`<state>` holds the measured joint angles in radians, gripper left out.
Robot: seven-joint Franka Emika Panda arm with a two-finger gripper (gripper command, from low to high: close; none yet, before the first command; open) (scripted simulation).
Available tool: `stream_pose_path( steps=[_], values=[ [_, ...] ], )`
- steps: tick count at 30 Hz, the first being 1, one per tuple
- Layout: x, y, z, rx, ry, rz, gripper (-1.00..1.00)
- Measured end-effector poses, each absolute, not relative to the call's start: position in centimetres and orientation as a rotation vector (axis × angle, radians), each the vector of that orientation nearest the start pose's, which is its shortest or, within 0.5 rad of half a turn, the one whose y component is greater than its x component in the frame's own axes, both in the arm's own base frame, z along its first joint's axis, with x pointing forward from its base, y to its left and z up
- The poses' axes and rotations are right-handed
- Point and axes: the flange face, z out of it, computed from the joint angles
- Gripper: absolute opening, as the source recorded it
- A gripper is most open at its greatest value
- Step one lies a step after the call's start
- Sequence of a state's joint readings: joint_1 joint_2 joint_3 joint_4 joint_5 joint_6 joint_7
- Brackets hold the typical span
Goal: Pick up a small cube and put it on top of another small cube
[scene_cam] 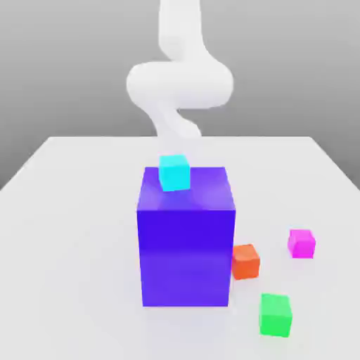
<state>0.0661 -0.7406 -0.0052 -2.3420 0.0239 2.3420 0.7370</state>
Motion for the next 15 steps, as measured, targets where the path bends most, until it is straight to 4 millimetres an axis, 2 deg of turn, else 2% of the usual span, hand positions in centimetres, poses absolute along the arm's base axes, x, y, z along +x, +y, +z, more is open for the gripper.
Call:
stream_pose_path(
  steps=[3, 7, 11, 15],
  values=[
    [39.3, 5.6, 62.4, -2.613, 0.729, -0.835, 0.00],
    [40.8, 10.4, 55.8, -2.719, 0.500, -0.703, 0.00],
    [40.6, 15.3, 49.2, -2.806, 0.259, -0.574, 0.00],
    [38.9, 20.0, 42.6, -2.874, 0.006, -0.451, 0.00]
  ],
)
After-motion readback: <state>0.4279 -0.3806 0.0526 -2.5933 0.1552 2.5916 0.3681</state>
